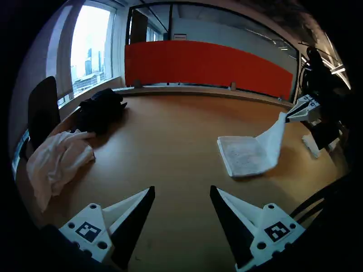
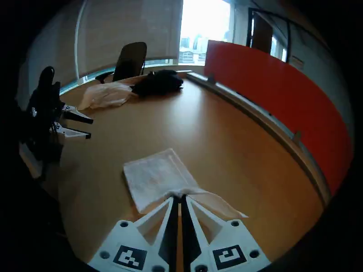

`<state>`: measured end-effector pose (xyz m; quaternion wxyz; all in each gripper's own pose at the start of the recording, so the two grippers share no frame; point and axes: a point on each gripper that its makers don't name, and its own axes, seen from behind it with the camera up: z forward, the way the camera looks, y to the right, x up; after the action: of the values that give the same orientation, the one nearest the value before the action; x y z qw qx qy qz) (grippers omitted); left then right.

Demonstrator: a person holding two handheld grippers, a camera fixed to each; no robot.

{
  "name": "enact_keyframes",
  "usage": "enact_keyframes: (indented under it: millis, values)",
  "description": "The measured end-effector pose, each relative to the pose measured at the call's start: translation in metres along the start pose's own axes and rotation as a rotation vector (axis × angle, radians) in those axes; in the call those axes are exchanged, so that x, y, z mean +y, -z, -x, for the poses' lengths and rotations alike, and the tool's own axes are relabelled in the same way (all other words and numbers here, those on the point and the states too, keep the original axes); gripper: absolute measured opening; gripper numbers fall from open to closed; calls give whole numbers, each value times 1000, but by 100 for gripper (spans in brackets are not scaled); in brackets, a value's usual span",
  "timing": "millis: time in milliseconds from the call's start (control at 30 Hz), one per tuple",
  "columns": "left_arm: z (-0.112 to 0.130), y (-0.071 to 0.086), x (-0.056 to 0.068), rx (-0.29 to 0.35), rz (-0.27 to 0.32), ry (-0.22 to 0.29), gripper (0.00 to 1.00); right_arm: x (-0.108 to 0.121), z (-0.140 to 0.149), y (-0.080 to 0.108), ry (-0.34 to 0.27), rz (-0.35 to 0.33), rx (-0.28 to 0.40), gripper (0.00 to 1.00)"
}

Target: Fold towel

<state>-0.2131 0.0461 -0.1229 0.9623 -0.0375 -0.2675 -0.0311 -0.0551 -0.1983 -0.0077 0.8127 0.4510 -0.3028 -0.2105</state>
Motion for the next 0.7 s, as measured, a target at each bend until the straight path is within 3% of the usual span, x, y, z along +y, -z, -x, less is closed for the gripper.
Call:
enact_keyframes:
  millis: [200, 467, 700]
  values:
    - [-1, 4, -1, 12, -6, 22, 90, -29, -29, -40, 48, -92, 11, 4]
    - [3, 9, -6, 12, -20, 25, 89, -80, -31, -96, 75, -223, -30, 4]
    - [5, 11, -11, 12, -33, 31, 89, -102, -15, -117, 95, -274, -78, 3]
